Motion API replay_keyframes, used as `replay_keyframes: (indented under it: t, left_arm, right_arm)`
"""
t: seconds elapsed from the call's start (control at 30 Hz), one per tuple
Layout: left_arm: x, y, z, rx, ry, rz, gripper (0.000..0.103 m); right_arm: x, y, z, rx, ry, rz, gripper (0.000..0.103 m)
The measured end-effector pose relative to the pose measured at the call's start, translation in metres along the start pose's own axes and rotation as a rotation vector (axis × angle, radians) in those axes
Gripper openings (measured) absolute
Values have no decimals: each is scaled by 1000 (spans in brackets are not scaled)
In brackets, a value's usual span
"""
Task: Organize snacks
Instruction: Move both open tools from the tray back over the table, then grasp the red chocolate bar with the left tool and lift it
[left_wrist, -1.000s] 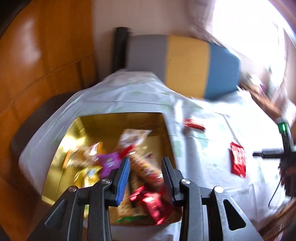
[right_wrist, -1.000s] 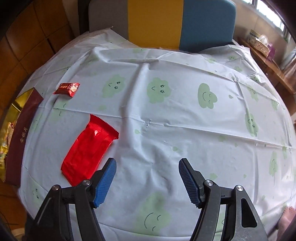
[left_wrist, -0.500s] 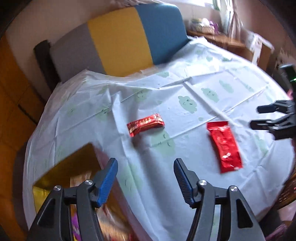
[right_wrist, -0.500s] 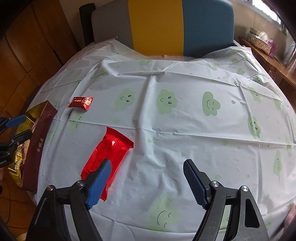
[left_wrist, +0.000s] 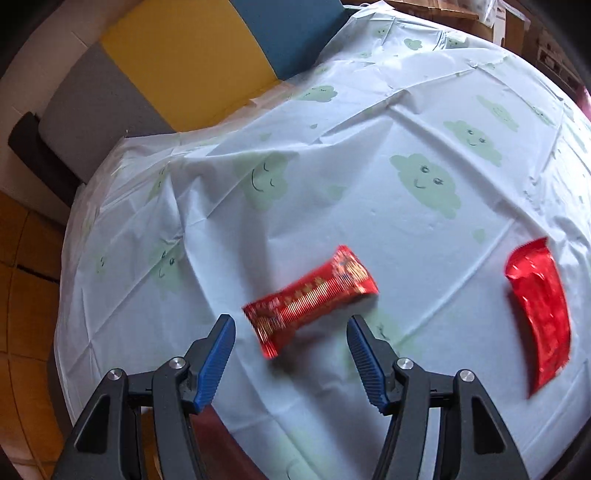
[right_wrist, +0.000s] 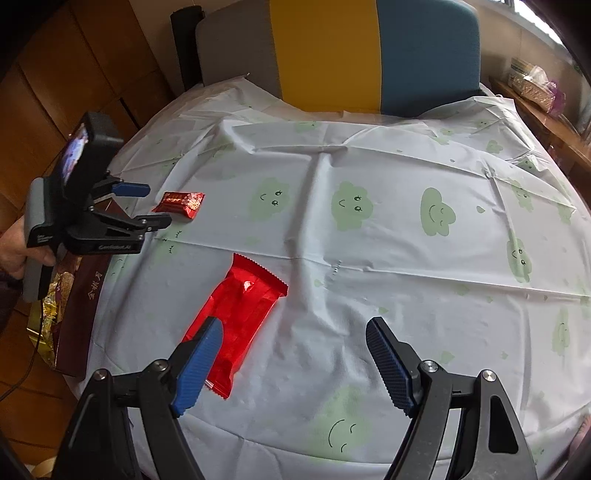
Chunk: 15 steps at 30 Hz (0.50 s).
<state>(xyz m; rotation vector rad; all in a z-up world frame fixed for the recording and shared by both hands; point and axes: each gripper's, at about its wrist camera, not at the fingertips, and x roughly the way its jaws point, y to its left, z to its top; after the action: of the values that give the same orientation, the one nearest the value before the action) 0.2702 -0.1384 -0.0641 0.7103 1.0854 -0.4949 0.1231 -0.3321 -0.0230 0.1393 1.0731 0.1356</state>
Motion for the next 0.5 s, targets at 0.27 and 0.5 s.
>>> replay_keyframes:
  t: [0.27,0.5]
  left_arm:
    - [-2,7,-4,-97,18,-345,59]
    - [-21,-12,-14,-19,-2,-289,58]
  right_arm:
    - [-1,0,1,6,5,4,81]
    - [-1,3,-1,-15,4,-9,81]
